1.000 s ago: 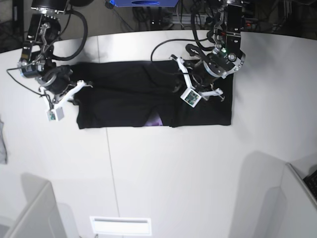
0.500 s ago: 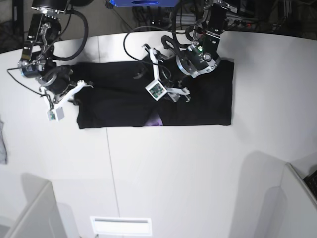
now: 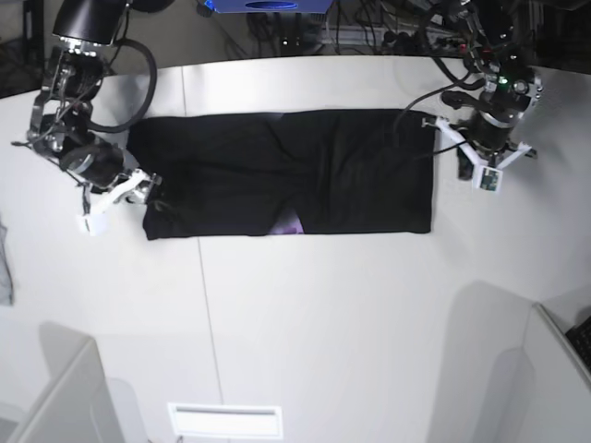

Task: Fold the T-shirt properly
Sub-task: 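Fold the strip end with the left gripper toward the right gripper, then grasp both ends of the folded shirt and push them together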

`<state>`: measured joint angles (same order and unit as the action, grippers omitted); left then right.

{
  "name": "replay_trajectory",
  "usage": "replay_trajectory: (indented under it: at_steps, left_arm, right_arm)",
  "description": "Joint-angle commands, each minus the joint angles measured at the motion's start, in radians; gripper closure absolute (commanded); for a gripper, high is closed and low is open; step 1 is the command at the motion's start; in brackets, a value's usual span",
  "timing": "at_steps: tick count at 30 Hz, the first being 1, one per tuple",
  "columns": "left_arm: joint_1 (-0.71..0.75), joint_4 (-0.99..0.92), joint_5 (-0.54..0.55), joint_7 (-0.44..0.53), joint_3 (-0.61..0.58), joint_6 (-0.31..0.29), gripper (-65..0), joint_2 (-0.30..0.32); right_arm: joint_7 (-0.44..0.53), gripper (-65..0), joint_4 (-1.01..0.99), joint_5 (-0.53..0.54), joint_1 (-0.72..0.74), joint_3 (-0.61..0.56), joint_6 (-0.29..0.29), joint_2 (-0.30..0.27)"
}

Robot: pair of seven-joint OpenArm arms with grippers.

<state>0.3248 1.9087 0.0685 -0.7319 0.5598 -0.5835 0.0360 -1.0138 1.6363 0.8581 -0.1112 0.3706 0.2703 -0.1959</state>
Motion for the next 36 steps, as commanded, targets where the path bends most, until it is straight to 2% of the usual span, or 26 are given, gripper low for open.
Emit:
replay_trajectory:
  at_steps: [1,7,11,17,20,22,29,34,36]
  left_arm:
    - [0.000,0.001,0.023,0.021,0.036,-0.005,0.0,0.011]
    - [0.006,-0.128,0.216,0.021,0.204,-0.005,0.0,0.086]
    - [0.024,-0.191,0.304,0.021,0.239,-0.005,0.0,0.129]
    - [0.030,-0.203,0.307,0.022,0.237,-0.005,0.0,0.137]
    - [0.026,-0.203,0.307,0.022,0.234,-0.005,0.0,0.135]
    - [0.026,-0.203,0.308,0.022,0.233,-0.005,0.0,0.133]
    - [0.003,-0.226,0.307,0.022,0.228,-0.005,0.0,0.133]
    - [-0.022,-0.275,0.305,0.022,0.150,-0.005,0.0,0.135]
    - [-0.031,-0.294,0.305,0.024,0.116,-0.005,0.0,0.135]
  right_arm:
    - [0.020,-46.7,-0.011,0.011,0.031,0.017,0.007,-0.015]
    - [0.019,-46.7,-0.117,-0.041,0.090,0.048,0.007,-0.035]
    - [0.033,-46.7,-0.196,-0.043,0.101,0.049,0.007,-0.055]
    - [0.039,-46.7,-0.249,-0.043,0.077,0.046,0.016,-0.061]
    - [0.040,-46.7,-0.244,-0.043,0.057,-0.003,0.090,-0.063]
    - [0.045,-46.7,-0.253,-0.044,0.054,-0.041,0.117,-0.063]
    - [0.048,-46.7,-0.275,-0.044,0.035,-0.114,0.117,-0.060]
    - [0.048,-46.5,-0.279,-0.044,0.034,-0.169,0.117,-0.060]
    - [0.048,-43.5,-0.281,-0.044,0.031,-0.169,0.117,-0.060]
